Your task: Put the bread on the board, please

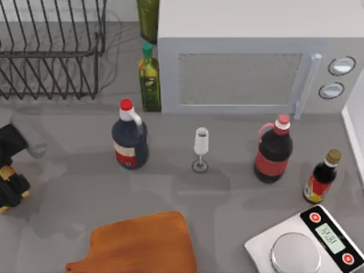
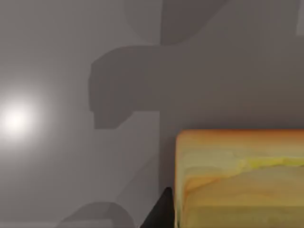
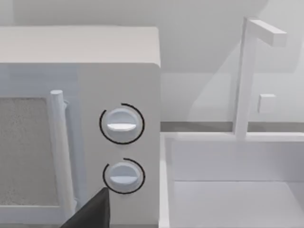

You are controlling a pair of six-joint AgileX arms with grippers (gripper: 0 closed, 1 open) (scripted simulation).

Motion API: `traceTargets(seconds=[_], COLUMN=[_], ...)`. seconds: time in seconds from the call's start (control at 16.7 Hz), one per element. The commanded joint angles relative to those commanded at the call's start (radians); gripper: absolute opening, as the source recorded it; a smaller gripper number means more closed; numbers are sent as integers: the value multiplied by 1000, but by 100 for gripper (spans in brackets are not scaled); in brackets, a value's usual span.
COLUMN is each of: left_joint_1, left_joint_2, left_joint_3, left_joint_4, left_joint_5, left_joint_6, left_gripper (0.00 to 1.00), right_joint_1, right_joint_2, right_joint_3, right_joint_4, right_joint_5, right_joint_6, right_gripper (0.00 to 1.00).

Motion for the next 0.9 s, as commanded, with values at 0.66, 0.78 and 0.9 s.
traceTargets(seconds=[0.66,0.78,0.9], left_joint_1=[0,-1,-3], left_joint_2=[-27,-53,-86], left_joint_3=[35,84,141], left_joint_4=[-54,-132,-239], left_joint_5=[8,8,8], left_joint_6=[-6,-6,-5], left_gripper=[0,0,0], right_joint_1=[0,0,0], right_joint_2=[0,0,0], right_joint_3=[0,0,0], right_joint_4=[0,0,0], right_joint_5=[0,0,0], right_joint_6=[0,0,0], right_gripper=[100,100,100])
